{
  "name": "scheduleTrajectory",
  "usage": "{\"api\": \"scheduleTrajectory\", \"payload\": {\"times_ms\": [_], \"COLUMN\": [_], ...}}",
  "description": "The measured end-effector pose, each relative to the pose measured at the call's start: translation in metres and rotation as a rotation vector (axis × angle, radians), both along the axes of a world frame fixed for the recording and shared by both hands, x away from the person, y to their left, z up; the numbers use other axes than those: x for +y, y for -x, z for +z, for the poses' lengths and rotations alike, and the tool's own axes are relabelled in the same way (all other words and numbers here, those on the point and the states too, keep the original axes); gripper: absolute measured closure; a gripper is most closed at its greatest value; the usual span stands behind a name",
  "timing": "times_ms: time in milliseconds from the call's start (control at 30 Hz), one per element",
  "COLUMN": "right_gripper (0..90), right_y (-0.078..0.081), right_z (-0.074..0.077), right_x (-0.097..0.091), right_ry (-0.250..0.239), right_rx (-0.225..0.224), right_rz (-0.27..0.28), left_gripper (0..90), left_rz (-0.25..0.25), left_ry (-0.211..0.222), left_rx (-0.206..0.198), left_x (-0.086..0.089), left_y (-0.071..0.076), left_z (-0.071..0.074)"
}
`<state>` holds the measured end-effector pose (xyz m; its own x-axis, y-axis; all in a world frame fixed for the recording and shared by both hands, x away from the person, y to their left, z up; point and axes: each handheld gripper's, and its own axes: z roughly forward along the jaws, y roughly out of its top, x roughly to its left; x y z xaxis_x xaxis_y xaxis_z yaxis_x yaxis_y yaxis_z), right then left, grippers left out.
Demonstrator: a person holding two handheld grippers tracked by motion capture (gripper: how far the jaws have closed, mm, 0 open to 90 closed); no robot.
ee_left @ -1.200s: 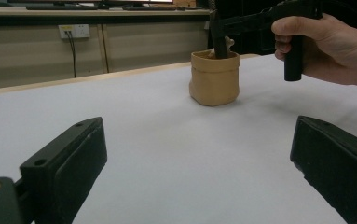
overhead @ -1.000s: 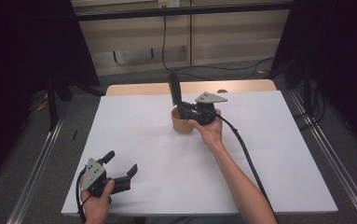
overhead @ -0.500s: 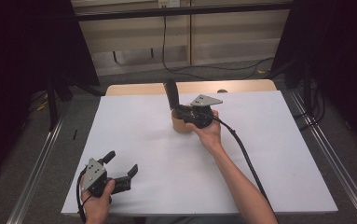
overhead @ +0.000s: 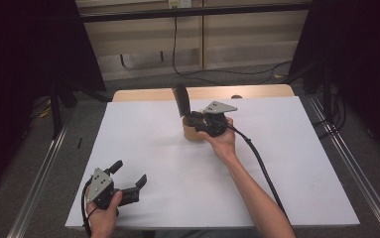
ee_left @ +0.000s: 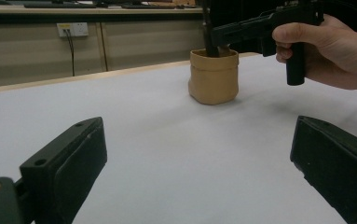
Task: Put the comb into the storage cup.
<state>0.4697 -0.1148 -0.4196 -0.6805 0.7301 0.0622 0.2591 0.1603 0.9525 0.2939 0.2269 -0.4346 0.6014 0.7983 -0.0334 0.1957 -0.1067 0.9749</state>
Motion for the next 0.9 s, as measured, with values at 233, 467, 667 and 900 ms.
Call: {"api": "scheduleTrajectory", "payload": {"times_ms": [233,467,667,900], "right_gripper": [54.9,42.6,35.1,22.4], "right_y": [0.001,0.004,0.006,0.005], "right_z": [0.003,0.009,0.016,0.017], "right_x": [-0.003,-0.004,-0.008,-0.014], "right_ry": [-0.032,-0.058,-0.066,-0.068], "right_rx": [-0.008,-0.014,-0.025,-0.013], "right_rz": [-0.006,0.002,-0.009,-0.042], "left_gripper": [3.7,3.7,3.8,3.7], "left_rz": [0.000,0.002,0.004,0.010], "left_ry": [-0.002,0.001,0.000,0.006], "left_rx": [-0.001,-0.001,0.001,0.001], "left_x": [0.000,0.000,0.000,0.001], "left_y": [0.000,0.000,0.000,-0.001], "left_z": [0.000,0.000,0.000,0.000]}}
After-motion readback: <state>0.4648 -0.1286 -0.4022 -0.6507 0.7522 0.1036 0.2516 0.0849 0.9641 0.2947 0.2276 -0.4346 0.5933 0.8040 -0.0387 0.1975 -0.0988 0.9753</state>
